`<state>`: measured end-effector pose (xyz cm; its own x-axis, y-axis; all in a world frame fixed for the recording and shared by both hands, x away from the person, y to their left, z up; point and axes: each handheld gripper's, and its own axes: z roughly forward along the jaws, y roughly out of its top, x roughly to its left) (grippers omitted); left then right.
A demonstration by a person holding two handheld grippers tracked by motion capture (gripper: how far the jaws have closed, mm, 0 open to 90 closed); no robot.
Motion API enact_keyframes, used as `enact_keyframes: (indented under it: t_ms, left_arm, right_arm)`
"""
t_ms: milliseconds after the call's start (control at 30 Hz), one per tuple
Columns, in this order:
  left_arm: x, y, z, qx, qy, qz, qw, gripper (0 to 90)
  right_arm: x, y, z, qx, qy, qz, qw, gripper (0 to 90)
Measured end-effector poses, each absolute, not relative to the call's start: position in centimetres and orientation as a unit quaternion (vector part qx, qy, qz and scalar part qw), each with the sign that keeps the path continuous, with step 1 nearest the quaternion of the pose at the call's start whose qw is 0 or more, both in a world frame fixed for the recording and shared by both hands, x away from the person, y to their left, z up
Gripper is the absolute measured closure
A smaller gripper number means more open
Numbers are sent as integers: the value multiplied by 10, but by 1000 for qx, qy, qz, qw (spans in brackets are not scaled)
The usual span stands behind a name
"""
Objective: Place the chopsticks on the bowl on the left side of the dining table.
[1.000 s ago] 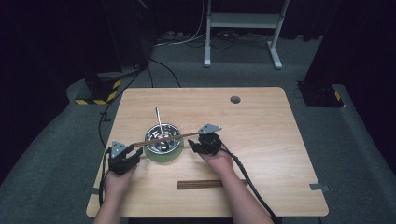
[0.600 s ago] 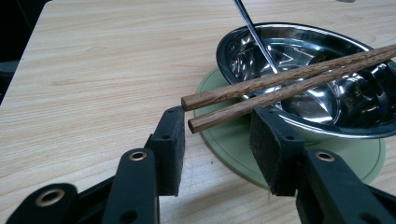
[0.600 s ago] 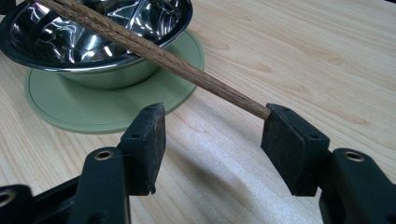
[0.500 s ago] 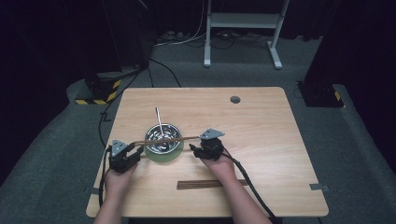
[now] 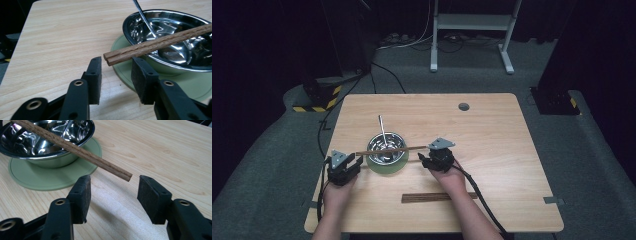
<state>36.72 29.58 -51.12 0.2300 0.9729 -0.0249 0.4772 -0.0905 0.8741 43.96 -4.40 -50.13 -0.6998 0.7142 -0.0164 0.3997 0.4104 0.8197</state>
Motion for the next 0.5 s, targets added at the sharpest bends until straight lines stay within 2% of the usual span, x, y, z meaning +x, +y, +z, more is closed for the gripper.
enact_keyframes:
  t_ms: [333,500]
  left_arm:
    - [371,298,-510,670,541,314,399,642]
    - [373,298,-511,669,542,312,401,654]
  right_arm:
    - [433,-42,-499,357,809,420,204,568]
    - [431,-44,-498,373,801,419,211,562]
